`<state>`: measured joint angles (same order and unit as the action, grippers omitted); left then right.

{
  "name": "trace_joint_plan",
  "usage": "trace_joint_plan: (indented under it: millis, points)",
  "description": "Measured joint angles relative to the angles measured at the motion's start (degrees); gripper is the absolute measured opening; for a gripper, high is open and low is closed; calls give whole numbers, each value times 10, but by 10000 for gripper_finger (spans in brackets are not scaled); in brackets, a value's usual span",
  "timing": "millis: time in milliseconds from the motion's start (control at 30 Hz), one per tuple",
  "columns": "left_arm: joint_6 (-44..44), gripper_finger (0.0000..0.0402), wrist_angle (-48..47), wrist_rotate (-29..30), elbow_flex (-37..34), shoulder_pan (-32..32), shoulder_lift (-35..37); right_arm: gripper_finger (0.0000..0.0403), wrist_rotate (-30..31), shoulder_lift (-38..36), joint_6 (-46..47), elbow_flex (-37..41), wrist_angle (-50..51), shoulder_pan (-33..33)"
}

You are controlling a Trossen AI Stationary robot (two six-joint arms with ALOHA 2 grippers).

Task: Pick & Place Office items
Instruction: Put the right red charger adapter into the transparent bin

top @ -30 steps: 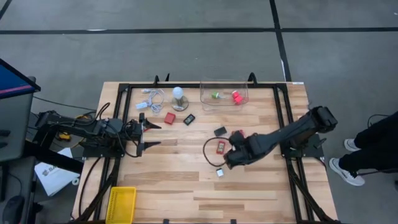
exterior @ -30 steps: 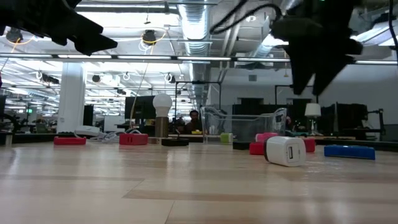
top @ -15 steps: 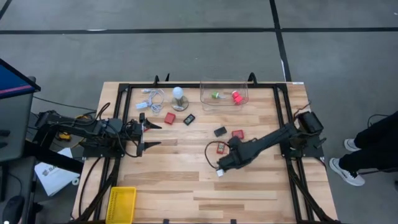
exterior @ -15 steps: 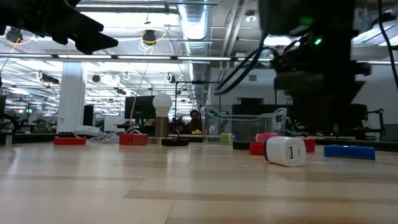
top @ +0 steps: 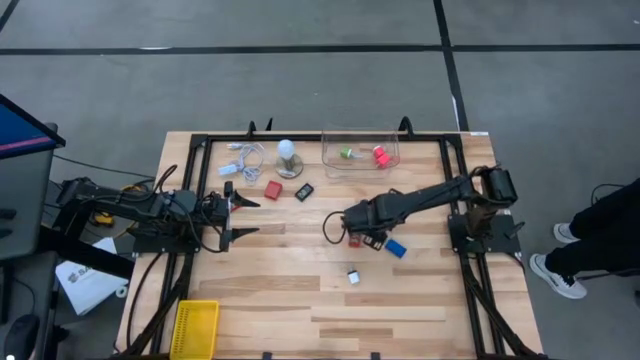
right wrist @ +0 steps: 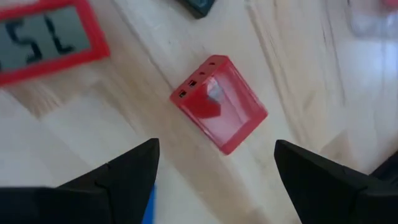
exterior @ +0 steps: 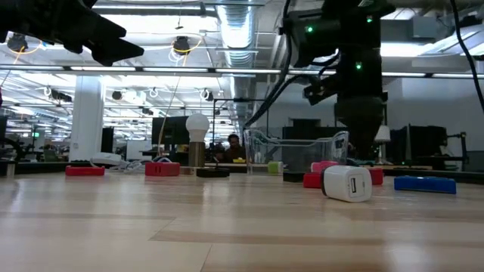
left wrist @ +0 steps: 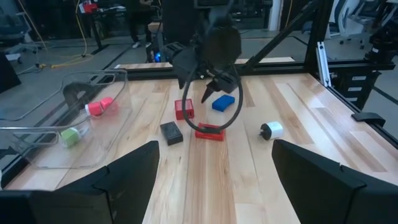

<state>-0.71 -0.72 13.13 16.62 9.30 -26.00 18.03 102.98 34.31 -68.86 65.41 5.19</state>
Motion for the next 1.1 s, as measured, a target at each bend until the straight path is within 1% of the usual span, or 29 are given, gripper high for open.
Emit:
trace_joint_plan:
  millis: [133, 300, 367, 467, 667, 833, 967, 1100]
  points:
    - [5, 310, -1, 0, 0, 0, 0, 311, -18, 0, -95, 0, -6, -17]
    - [8, 310, -2, 0, 0, 0, 0, 311, -48, 0, -154, 2, -27, -40]
    - [8, 310, -2, 0, 0, 0, 0, 311, -59, 0, -191, 16, -55, -45]
    - [10, 310, -2, 0, 0, 0, 0, 311, -62, 0, -238, 40, -64, -52]
    - [10, 310, -1, 0, 0, 0, 0, 311, -62, 1, -275, 65, -84, -75]
    - [10, 310, -1, 0, 0, 0, 0, 311, -62, 1, -325, 74, -133, -86]
    - [11, 310, -1, 0, 0, 0, 0, 311, -62, 1, -342, 84, -137, -110]
    - [11, 310, -1, 0, 0, 0, 0, 310, -92, 1, -348, 93, -138, -133]
